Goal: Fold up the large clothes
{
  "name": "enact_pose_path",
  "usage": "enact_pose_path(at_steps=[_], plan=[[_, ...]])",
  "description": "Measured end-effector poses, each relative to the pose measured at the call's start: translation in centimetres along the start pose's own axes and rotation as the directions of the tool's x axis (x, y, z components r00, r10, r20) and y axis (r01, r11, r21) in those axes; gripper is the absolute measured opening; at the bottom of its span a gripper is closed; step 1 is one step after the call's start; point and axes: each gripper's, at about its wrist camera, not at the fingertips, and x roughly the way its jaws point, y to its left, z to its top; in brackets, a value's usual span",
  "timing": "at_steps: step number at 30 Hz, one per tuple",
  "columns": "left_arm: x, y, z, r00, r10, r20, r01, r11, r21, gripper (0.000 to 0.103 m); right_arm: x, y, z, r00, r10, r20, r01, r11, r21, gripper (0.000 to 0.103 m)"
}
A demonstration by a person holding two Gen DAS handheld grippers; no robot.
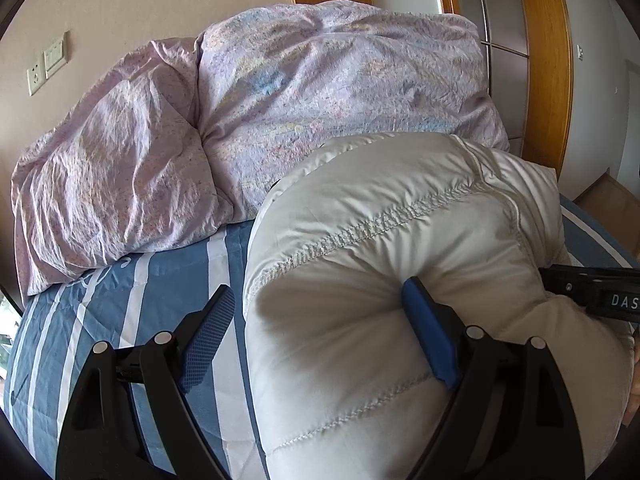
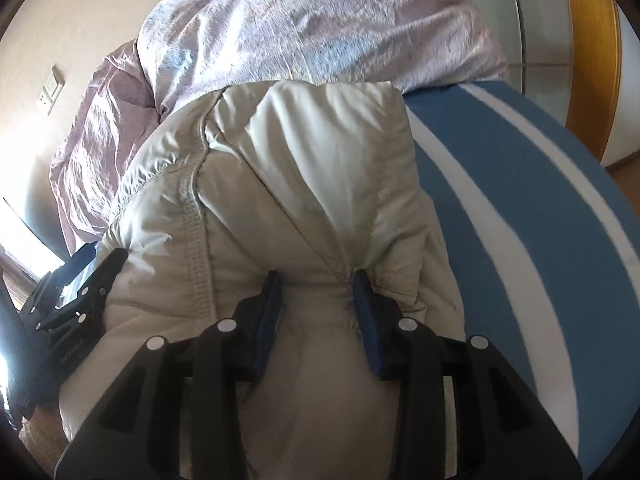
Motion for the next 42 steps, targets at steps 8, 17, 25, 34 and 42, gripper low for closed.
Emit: enact_pose_path(at_steps=[8,17,25,34,42], plan=[[0.0,-0.2,0.1,1.0,0.01,-0.011,-0.01,1.0,0.007,0.087,0.5,-1.4,-0.6,0.997,0.071,0.009,-0.072,0.994,0.085,0.038],[-1.9,7.8,-1.0,0.984,-0.169,-0.056,0.147,0.949,-0.277,0.092,-3.6,-0.6,-0.1,0.999,-0.049,-0.017,0.05,0.996,0.078,0.086],[1.0,11.3,-2.5,0.938,-0.321,-0.134,0.232,0.865,-0.445,0.092,-4.6,-2.3,2.0,0.998,0.056,0.032,-0.061,0.98,0.189,0.097],[1.6,11.6,-2.9,0.907,-0.403,-0.12,0.297,0.816,-0.496,0.093,0.6,-3.8,1.6,0.995,0.093,-0.017,-0.084,0.953,0.291,0.026],[1.2,11.0,-2.4,0.89,-0.443,-0.109,0.333,0.794,-0.509,0.093,2.0,-3.6,1.3,0.997,0.012,-0.073,0.01,0.957,0.291,0.024]])
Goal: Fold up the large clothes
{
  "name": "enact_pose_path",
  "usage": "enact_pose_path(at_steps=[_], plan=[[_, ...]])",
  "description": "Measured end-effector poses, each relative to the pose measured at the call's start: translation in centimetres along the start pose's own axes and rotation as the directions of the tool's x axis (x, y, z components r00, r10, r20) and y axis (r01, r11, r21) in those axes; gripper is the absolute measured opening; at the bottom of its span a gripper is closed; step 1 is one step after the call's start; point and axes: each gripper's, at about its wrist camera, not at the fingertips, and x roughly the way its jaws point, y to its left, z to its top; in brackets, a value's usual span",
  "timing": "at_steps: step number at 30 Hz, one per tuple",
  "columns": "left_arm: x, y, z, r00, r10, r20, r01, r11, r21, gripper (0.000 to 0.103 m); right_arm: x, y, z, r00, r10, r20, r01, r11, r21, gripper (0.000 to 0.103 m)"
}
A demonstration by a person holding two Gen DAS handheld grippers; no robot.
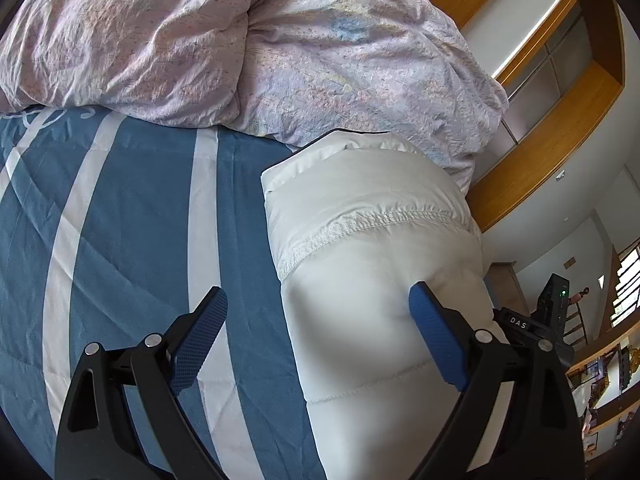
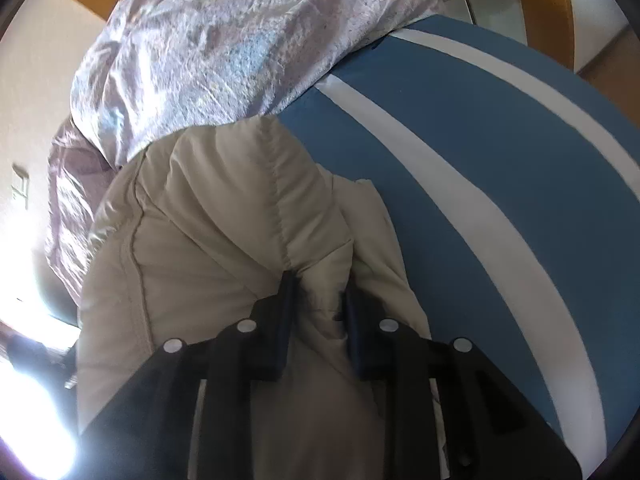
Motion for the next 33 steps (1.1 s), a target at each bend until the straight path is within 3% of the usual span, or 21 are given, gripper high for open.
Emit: enact_pose_path(at_steps=[2,4,6,7,9,12,17,27,33], plan=[[0.0,0.3,-0.1,1.0,-0.001,-0.012,0.001,1.0,-0.01,0.093,-0.8,0.4,0.2,1.0,-0.017,-0.005,0.017,1.0,-0.026,0.03],[0.0,1.1,-0.2,0.999,-0.021,-0.033,0.02,0.999,-0.033,0.093,-2.3,0.9,0.3,0.999,-0.032,-0.01,0.031,0.998,-0.056,0.047],[0.3,1.7,-0.1,0.997,-0.053,-0.054,0.049,0.997,-0.063,0.094,-3.9,1.2,0.3,1.0,-0.02,0.009,0.021,0.995,-0.095,0.093],[0.5,2.2,0.0,0.994,-0.081,-0.074,0.074,0.993,-0.086,0.095,-5.0,1.3,0.3,0.999,0.002,0.034,0.002,0.993,-0.121,0.1],[1.0,2.9,0.1,0.984,-0.142,-0.111,0.128,0.984,-0.125,0.096,-6.3,1.4,0.4,0.999,0.025,0.038,-0.019,0.988,-0.155,0.101],[1.3,2.9,-0.1,0.97,-0.2,-0.14,0.181,0.974,-0.135,0.096,-6.2,1.0,1.0,0.998,0.031,-0.06,-0.04,0.985,-0.167,0.101],[2.0,2.6,-0.2,0.954,-0.249,-0.167,0.228,0.964,-0.133,0.1,-4.1,-0.1,1.3,0.973,0.095,-0.208,-0.124,0.984,-0.131,0.101],[3.5,2.3,-0.5,0.907,-0.349,-0.238,0.323,0.936,-0.141,0.102,0.7,-2.2,1.5,0.878,0.282,-0.386,-0.296,0.955,0.024,0.101],[4.4,2.4,-0.4,0.884,-0.39,-0.259,0.356,0.919,-0.168,0.102,2.3,-2.1,1.4,0.837,0.321,-0.444,-0.339,0.94,0.039,0.101]])
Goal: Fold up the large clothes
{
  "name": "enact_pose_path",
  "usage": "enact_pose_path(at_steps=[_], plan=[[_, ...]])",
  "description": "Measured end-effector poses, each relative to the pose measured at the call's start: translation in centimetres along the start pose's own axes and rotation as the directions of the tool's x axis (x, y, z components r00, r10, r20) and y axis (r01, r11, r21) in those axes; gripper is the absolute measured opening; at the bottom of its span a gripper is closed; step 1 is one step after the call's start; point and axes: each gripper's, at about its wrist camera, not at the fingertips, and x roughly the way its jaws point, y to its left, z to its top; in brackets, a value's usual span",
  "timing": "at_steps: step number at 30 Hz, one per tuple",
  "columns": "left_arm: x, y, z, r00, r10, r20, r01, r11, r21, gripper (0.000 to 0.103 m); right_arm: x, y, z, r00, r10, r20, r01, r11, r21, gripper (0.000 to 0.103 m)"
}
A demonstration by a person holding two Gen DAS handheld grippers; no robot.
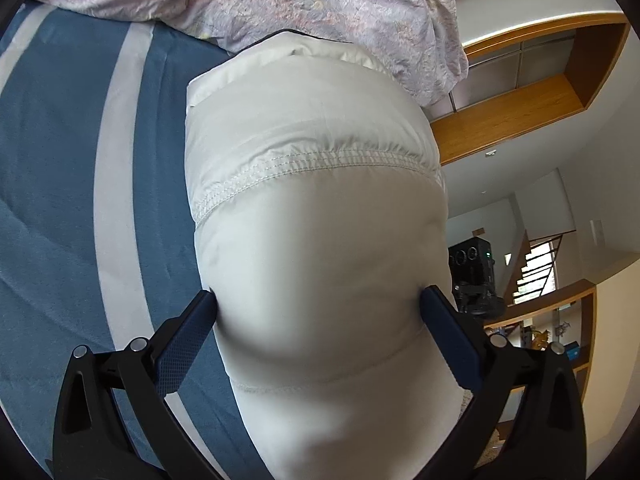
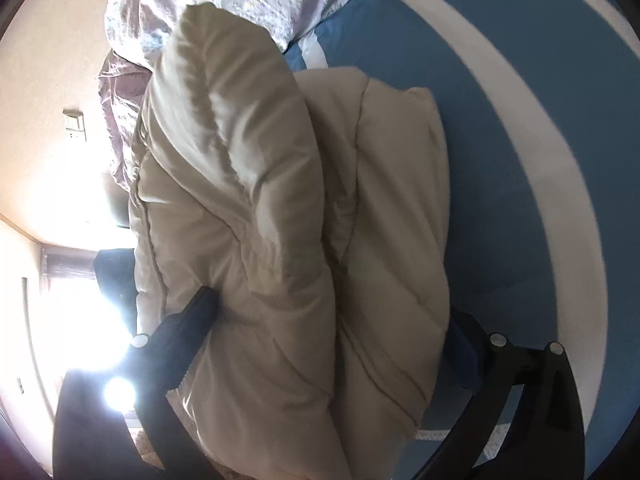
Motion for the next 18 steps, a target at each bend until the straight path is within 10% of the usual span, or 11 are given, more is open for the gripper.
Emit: enact_pose_path(at_steps=[18], plan=[[0.2,1.5,-0.6,0.999,-0.044,0.029,0.045,0.999,-0.02,0.102,4.0,1.3,2.3,0.987,0.132,-0.095,-0.143,0.981,-0.127,0.101]])
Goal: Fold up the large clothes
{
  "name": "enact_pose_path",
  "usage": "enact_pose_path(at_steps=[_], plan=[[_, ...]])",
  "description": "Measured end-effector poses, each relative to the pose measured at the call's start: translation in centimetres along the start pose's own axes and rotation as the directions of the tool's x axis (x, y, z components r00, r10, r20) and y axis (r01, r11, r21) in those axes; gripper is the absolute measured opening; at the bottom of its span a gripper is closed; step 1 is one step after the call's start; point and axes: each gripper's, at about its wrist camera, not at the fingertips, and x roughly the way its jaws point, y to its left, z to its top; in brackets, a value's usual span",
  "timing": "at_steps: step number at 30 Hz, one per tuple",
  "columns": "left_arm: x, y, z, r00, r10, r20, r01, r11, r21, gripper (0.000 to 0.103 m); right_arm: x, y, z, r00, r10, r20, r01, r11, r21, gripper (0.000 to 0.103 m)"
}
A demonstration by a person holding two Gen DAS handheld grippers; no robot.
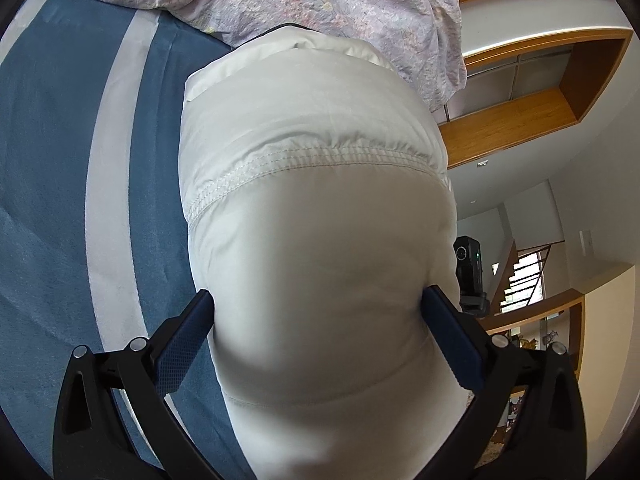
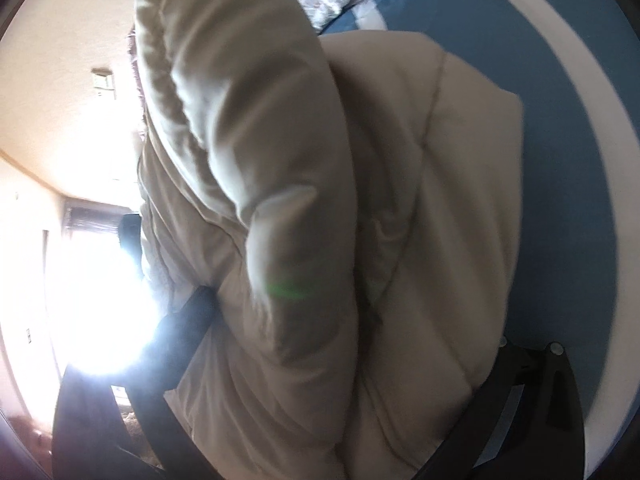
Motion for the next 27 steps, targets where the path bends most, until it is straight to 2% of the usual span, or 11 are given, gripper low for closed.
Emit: enact_pose_path(at_steps=[2,4,6,9,11,19,27], plan=[[-0.1,-0.3,-0.1,1.0,0.005,0.006,-0.005,1.0,0.008,0.1,0.4,0.4,-0.4,0.999,0.027,0.022,-0.026,0.999,-0.033,0.101],[-0.4,-0.7,-0.4,1.0,0.015,0.012,-0.015,0.999,0.029,0.095,0.7,0.7,-0.8,0.998,0.06,0.034,-0.058,0.997,-0.059,0.097],[-0.9,-0.9,-0.4,1.0,0.017,0.018,-0.018,0.999,0.043,0.09,0.6,1.2,-1.2,0.995,0.089,0.054,-0.084,0.993,-0.087,0.084],[-1.5,-1.1,-0.5,0.999,0.021,0.031,-0.023,0.998,0.057,0.087,0.3,1.3,-1.8,0.993,0.102,0.065,-0.095,0.989,-0.111,0.076],[-2.1,-1.3,-0.6,0.999,0.021,0.042,-0.023,0.998,0.063,0.085,0.4,1.9,-1.9,0.992,0.109,0.068,-0.099,0.987,-0.128,0.074],[-5.5,-1.0,-0.2,0.993,0.017,0.12,-0.024,0.998,0.053,0.085,-0.2,2.5,-0.7,0.989,0.135,0.053,-0.123,0.977,-0.175,0.072],[-10.7,0.6,0.8,0.974,0.048,0.22,-0.057,0.998,0.036,0.085,1.2,3.6,1.0,0.991,0.133,0.015,-0.126,0.966,-0.227,0.072]])
